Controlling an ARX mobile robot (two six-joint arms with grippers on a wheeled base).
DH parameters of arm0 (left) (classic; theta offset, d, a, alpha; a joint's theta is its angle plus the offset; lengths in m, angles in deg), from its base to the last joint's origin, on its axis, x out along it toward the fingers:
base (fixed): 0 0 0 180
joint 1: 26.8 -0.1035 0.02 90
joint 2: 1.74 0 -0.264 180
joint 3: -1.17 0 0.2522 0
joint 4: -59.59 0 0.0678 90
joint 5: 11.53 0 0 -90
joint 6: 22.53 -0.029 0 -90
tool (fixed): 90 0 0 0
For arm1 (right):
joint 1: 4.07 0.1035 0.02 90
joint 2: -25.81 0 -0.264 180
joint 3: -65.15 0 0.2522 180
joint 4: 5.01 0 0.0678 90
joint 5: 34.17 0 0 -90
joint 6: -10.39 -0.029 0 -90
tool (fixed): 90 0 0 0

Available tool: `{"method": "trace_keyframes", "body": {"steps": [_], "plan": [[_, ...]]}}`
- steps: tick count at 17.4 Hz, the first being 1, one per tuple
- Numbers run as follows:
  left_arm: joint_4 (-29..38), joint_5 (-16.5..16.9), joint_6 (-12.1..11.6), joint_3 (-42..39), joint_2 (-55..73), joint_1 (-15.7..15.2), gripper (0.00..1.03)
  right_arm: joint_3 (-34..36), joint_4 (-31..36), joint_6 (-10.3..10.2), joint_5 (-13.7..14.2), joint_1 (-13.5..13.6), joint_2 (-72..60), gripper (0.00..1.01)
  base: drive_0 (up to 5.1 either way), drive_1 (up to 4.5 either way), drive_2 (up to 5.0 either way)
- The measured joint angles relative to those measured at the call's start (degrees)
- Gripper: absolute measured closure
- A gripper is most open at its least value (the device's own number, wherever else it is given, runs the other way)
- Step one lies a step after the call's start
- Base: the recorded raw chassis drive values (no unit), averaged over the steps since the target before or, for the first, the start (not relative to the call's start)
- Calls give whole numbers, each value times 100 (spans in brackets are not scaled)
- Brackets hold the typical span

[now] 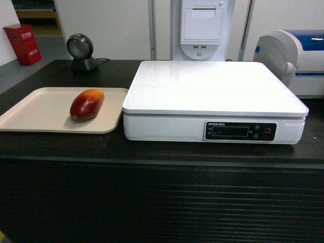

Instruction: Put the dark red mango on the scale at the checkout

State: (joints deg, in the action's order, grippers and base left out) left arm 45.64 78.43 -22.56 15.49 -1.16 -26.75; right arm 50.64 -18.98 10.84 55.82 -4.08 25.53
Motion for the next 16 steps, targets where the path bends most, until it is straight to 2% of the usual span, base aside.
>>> {"method": "trace_keyframes", "body": {"steps": [16], "plan": [[0,0,0,0,0,0,5,0,0,0,0,0,0,3,0,0,0]]}}
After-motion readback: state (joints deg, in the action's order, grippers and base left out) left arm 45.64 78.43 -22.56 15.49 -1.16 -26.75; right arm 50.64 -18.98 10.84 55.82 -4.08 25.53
